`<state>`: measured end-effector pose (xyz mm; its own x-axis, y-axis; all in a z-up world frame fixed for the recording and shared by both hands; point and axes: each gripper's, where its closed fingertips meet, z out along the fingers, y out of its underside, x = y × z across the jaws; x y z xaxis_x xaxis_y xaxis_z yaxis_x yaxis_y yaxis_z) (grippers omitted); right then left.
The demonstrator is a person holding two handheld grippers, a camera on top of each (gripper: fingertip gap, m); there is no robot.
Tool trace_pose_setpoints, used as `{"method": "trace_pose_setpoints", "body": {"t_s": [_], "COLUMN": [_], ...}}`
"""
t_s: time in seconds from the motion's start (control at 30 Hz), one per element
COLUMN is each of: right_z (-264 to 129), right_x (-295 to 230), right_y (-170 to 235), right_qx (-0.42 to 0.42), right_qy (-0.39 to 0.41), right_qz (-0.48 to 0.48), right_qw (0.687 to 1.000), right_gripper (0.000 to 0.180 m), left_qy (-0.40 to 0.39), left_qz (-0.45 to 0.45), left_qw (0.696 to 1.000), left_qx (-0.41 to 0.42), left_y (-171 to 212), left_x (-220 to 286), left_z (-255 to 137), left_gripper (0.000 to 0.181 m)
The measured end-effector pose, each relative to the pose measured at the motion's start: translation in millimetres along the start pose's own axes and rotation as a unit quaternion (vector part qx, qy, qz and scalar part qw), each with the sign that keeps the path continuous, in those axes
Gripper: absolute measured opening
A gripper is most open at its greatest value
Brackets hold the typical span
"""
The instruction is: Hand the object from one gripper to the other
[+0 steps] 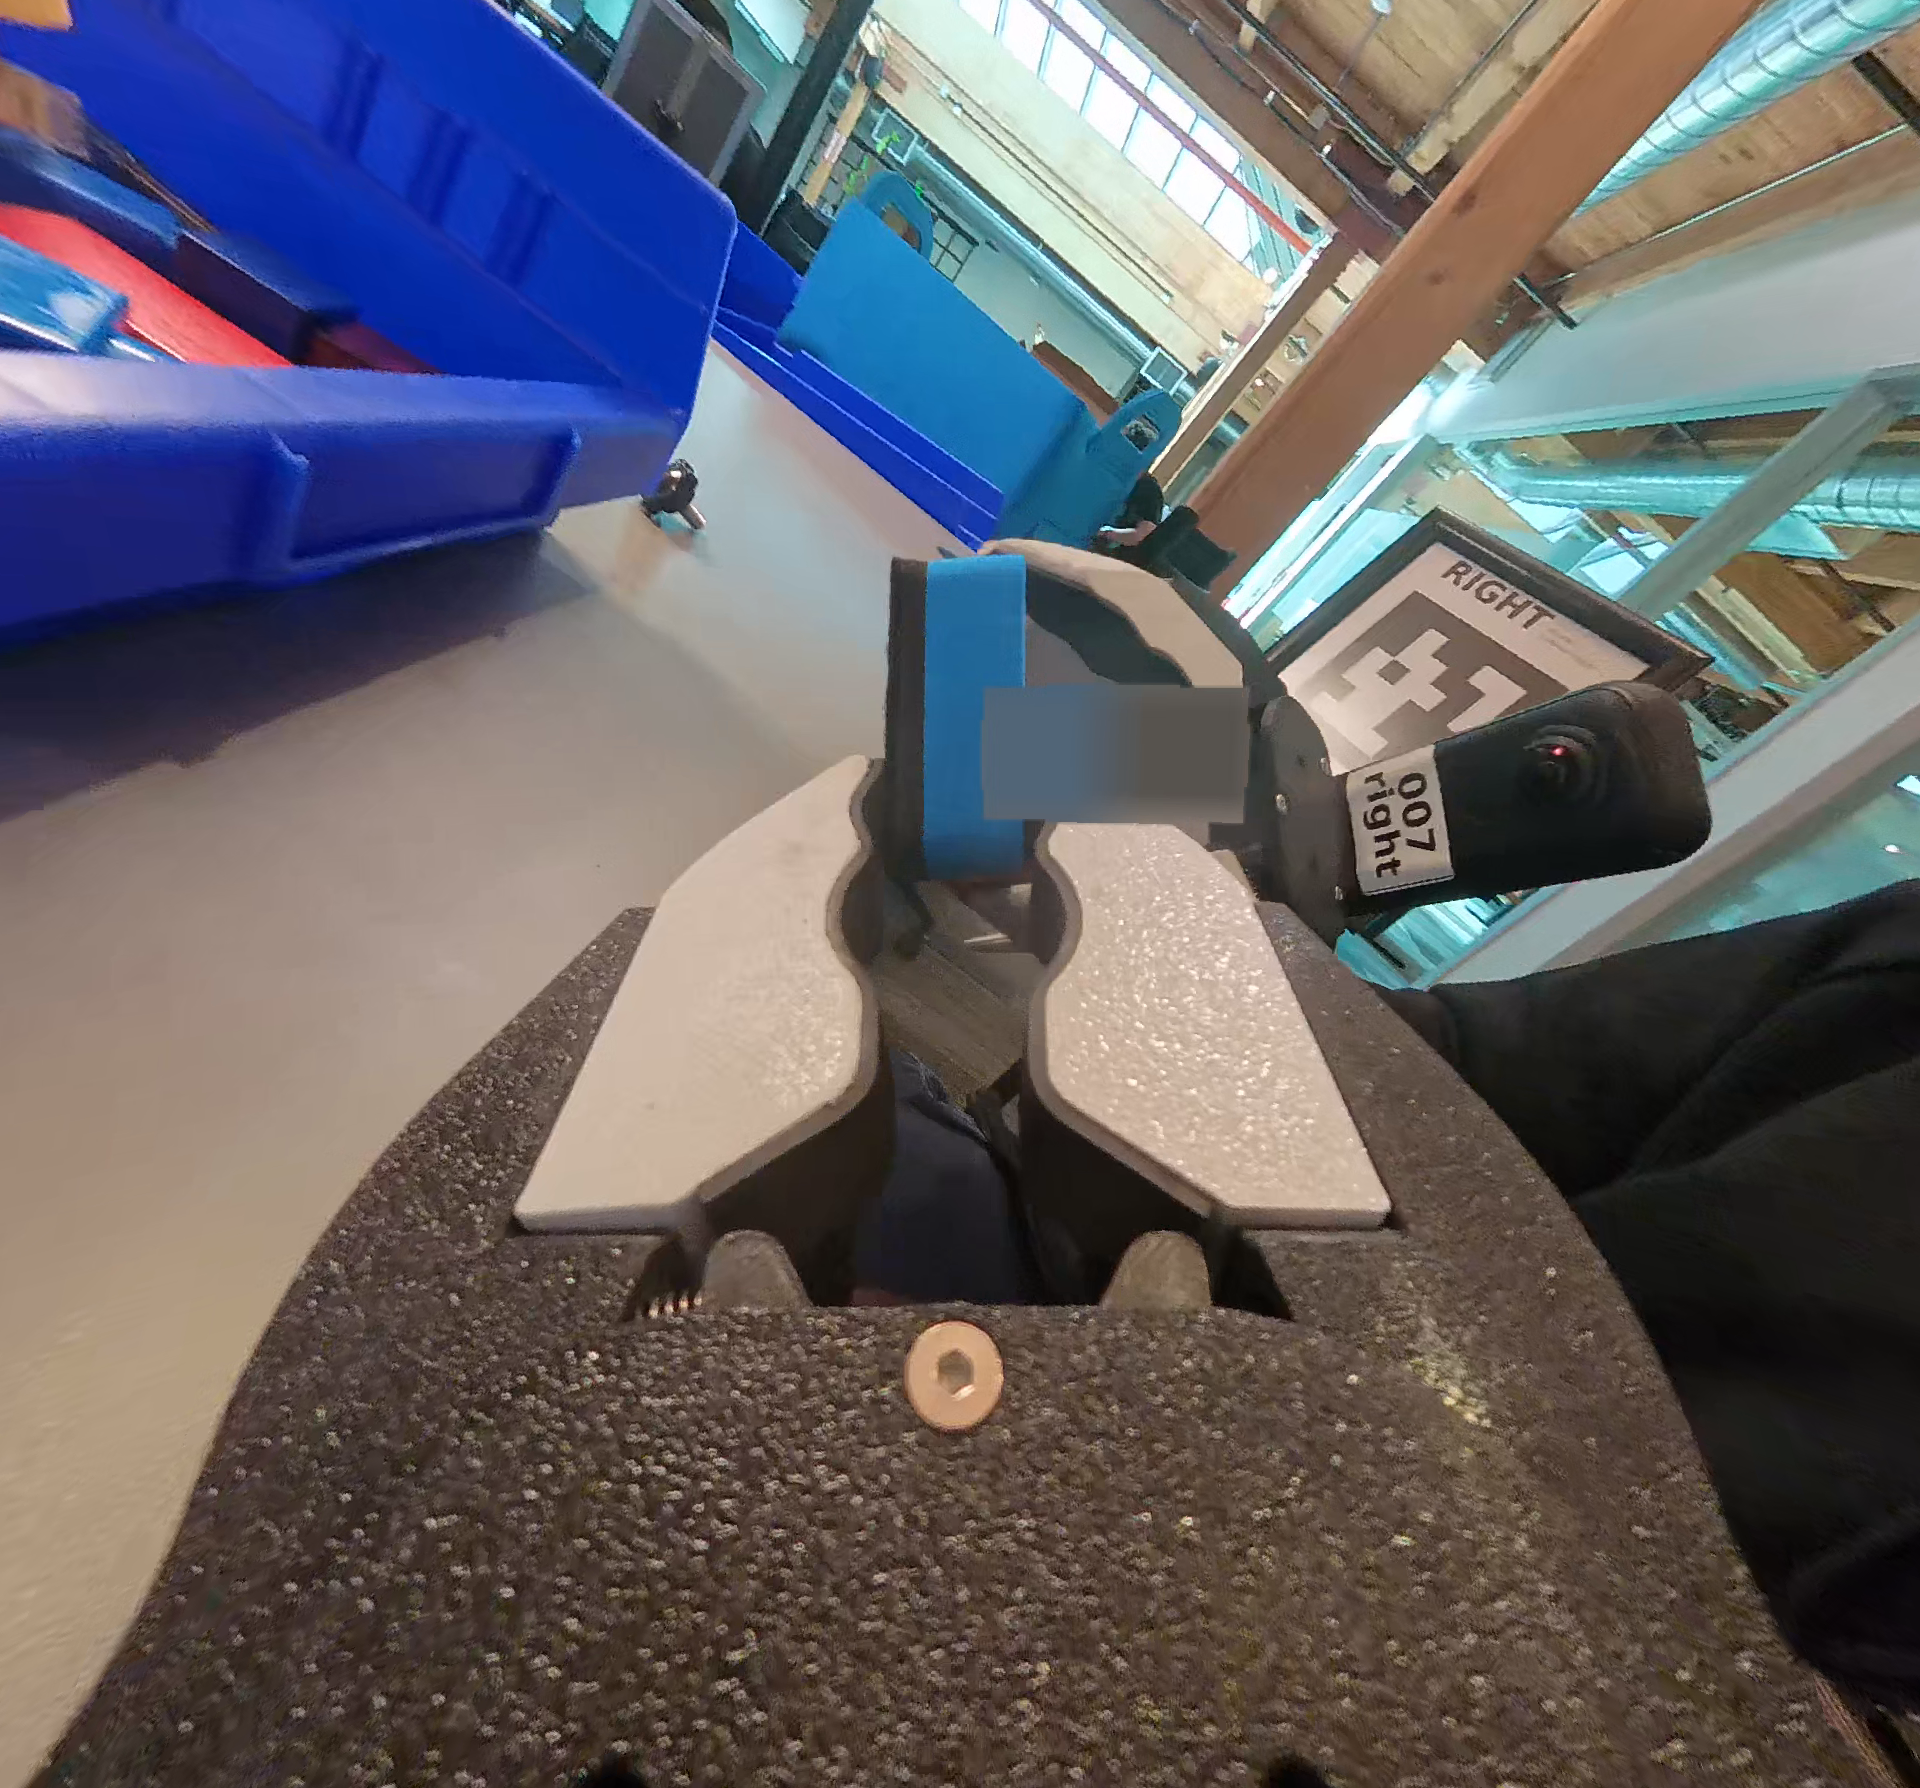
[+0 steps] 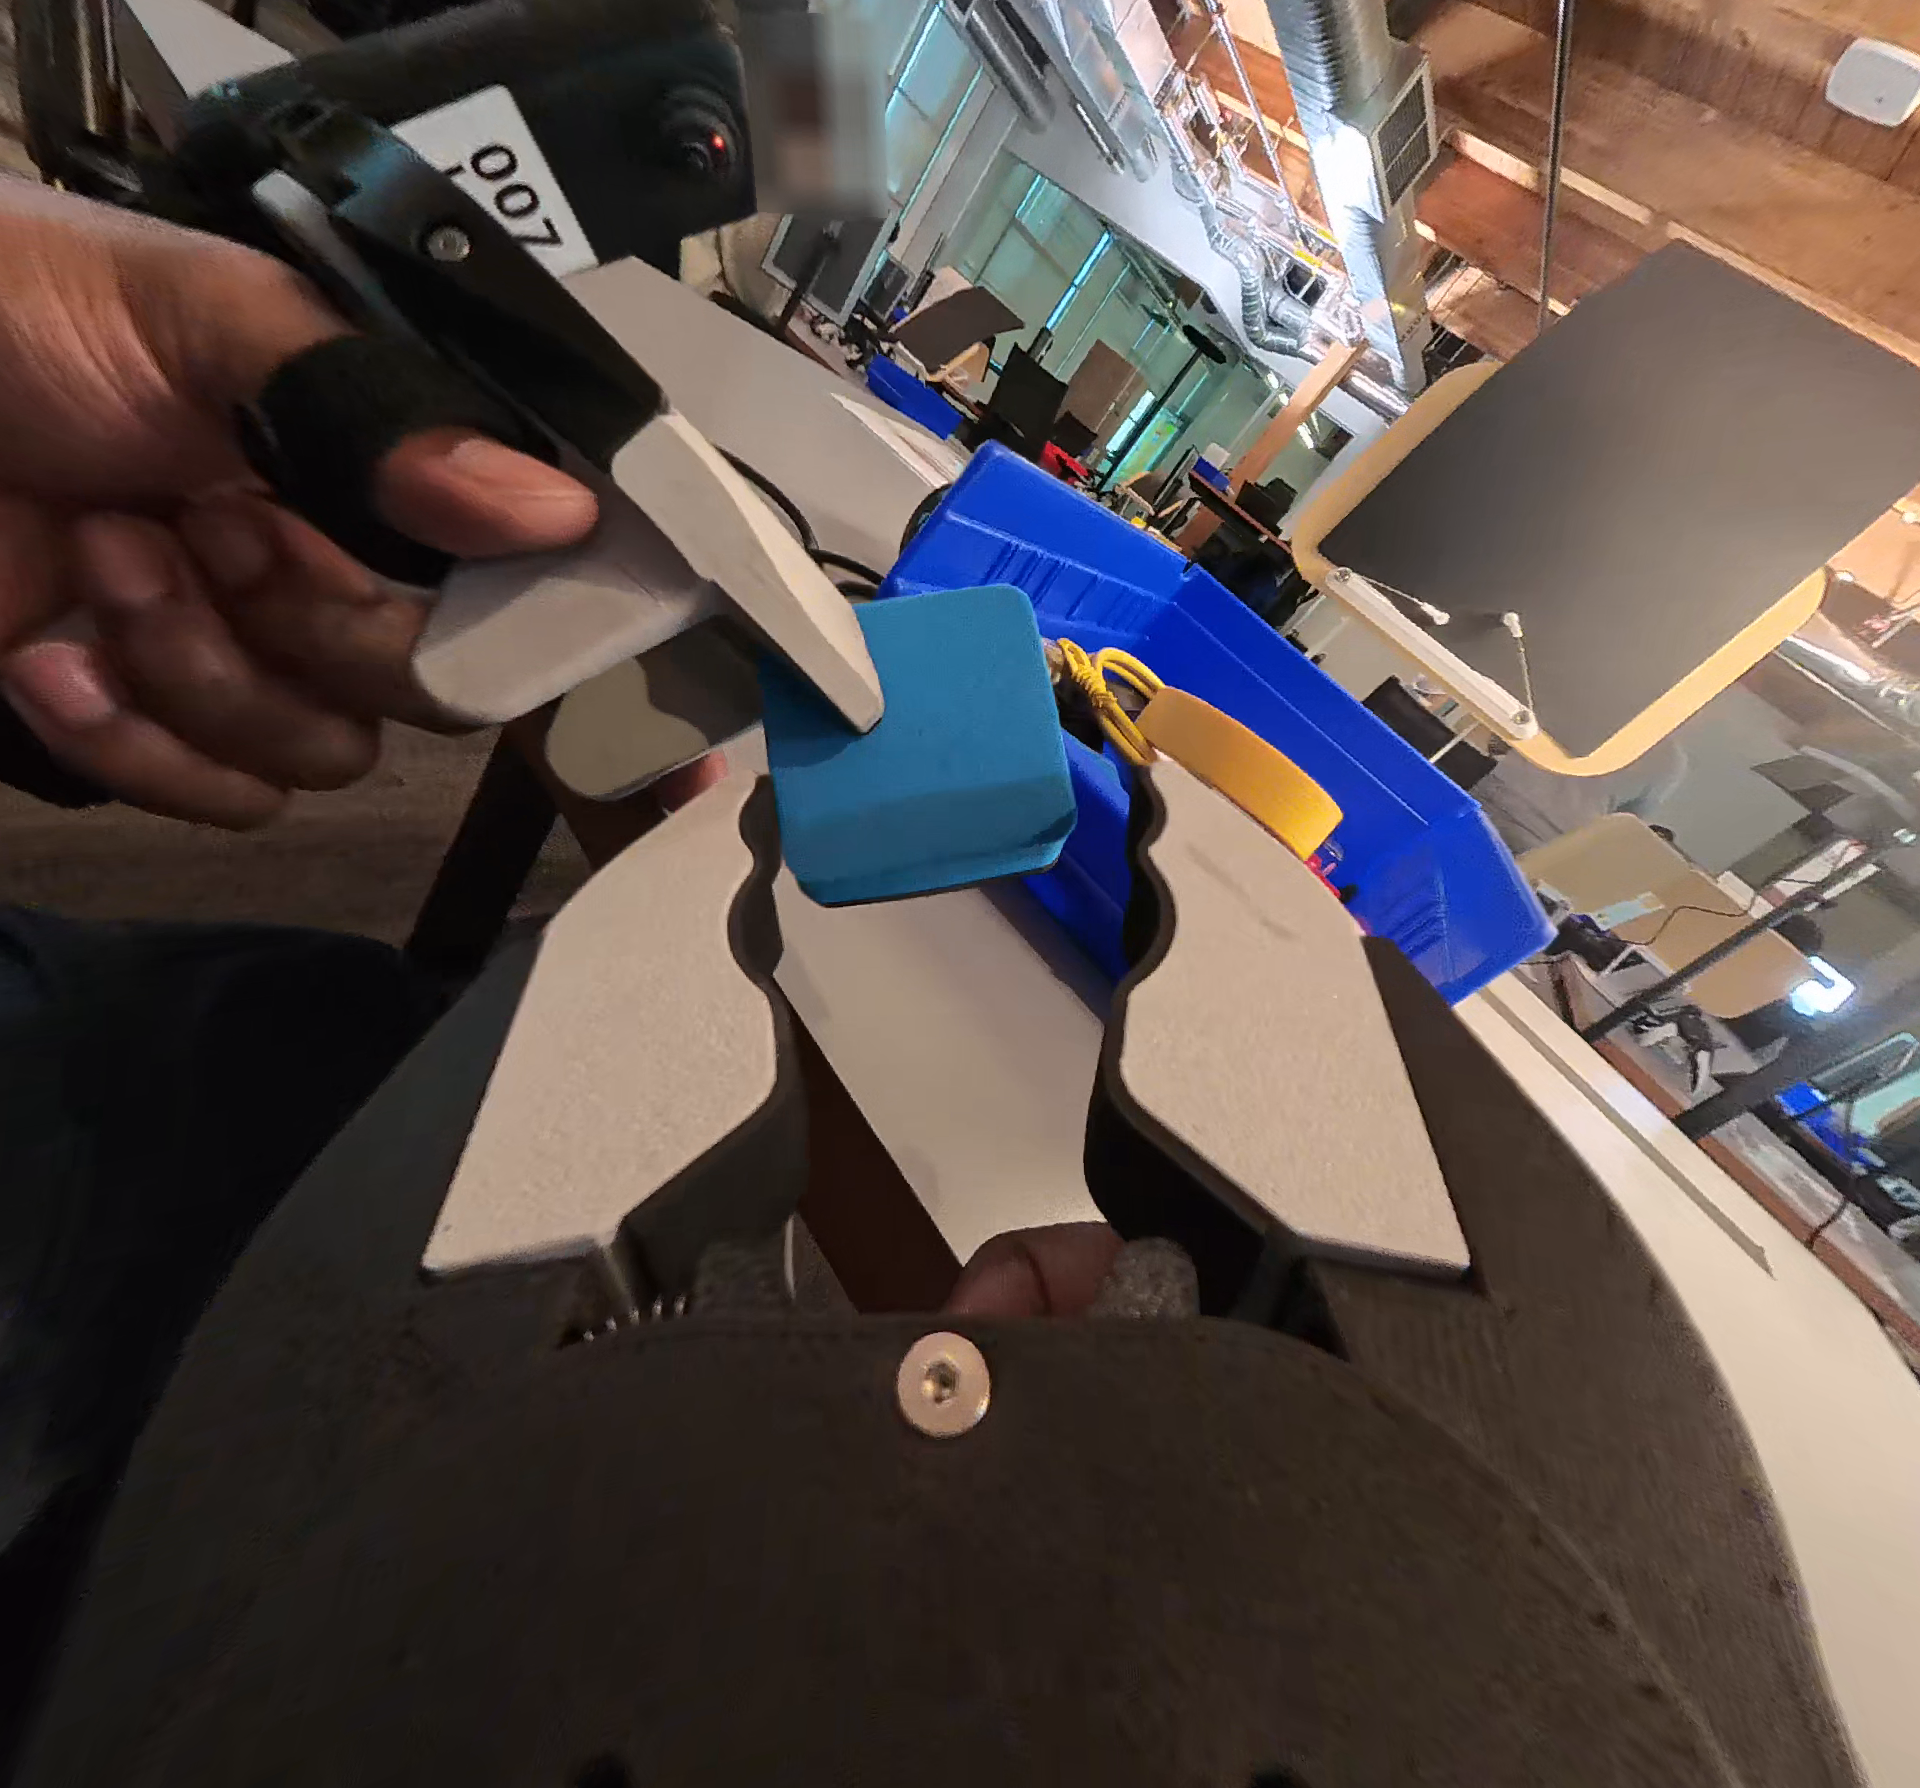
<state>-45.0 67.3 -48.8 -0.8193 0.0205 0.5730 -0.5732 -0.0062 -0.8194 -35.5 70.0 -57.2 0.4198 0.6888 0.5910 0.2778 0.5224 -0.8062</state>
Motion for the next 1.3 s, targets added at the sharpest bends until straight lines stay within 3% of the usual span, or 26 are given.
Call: {"method": "trace_pose_setpoints", "body": {"t_s": [0.07,0.33,0.63,0.77,0.87,0.97,1.1,1.3], "right_z": [-0.4,-2.9,-3.0,-2.0,-1.7,-2.9,-5.7,-20.0], "right_x": [-1.3,0.9,-2.6,-3.2,-3.5,-3.7,-9.0,-18.1], "right_y": [1.7,-4.8,0.2,4.9,4.0,-0.7,-9.1,-28.4], "right_qx": [-0.004,0.02,-0.001,-0.014,-0.009,0.015,0.049,0.101], "right_qy": [0.002,-0.01,-0.012,-0.008,-0.01,-0.04,-0.127,-0.294], "right_qz": [-0.007,0.056,-0.003,-0.016,0.006,0.1,0.269,0.481], "right_qw": [1.0,0.998,1.0,1.0,1.0,0.994,0.954,0.82], "right_gripper": [0.053,0.052,0.059,0.054,0.053,0.053,0.053,0.053], "left_qy": [-0.005,0.024,0.014,-0.003,-0.004,0.012,0.029,0.052], "left_qz": [0.0,0.021,0.041,0.061,0.077,0.115,0.168,0.232], "left_qw": [1.0,0.999,0.999,0.998,0.997,0.993,0.985,0.97], "left_qx": [-0.001,0.012,-0.01,-0.028,-0.028,-0.012,0.031,0.046], "left_y": [0.8,-5.3,0.4,3.7,2.6,-1.8,-14.4,-18.3], "left_x": [-1.5,10.3,10.6,7.8,9.5,18.5,29.7,37.9], "left_z": [0.7,-2.0,-0.9,-2.2,-2.8,-4.7,-14.1,-33.6], "left_gripper": [0.024,0.027,0.025,0.025,0.026,0.035,0.052,0.068]}}
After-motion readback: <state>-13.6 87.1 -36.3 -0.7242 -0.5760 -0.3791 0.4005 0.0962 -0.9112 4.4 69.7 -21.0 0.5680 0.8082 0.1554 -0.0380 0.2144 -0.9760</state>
